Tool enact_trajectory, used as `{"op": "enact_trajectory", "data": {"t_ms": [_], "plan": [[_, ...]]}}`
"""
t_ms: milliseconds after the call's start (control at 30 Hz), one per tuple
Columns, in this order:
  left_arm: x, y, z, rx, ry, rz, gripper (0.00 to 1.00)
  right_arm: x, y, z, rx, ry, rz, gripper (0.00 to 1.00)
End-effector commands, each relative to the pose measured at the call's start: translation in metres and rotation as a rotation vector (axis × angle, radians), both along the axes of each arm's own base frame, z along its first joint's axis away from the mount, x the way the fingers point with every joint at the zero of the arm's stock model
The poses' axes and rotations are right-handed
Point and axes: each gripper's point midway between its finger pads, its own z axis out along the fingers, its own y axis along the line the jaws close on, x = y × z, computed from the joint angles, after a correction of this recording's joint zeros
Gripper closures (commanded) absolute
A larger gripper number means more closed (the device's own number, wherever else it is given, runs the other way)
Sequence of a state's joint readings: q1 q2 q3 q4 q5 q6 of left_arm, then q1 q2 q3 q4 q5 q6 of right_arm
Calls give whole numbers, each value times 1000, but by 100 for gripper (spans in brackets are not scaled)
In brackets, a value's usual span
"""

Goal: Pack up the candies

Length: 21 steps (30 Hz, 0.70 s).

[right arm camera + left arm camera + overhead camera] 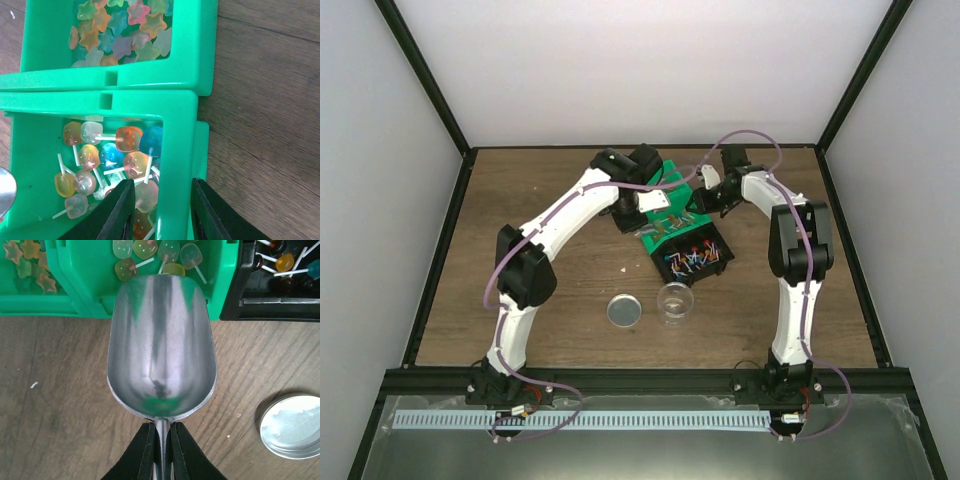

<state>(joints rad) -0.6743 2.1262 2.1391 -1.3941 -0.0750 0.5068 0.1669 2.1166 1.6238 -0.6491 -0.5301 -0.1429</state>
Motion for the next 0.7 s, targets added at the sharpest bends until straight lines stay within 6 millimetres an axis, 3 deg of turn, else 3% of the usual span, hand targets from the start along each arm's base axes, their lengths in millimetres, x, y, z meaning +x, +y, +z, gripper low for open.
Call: {"op": "enact_trajectory", "data": {"t_ms": [0, 333, 500, 667], "plan": [[1, 1, -5, 84, -29, -61, 96, 1, 30, 21, 78, -35, 41, 67], [4, 7, -19, 200, -56, -101, 96, -17, 57, 21, 108, -19, 100, 68], [0, 18, -34, 263, -27, -122, 96, -17, 60, 16, 117, -7, 93, 68], [-1, 16, -50, 281, 5, -131, 96, -17, 63, 15, 130, 2, 92, 73]]}}
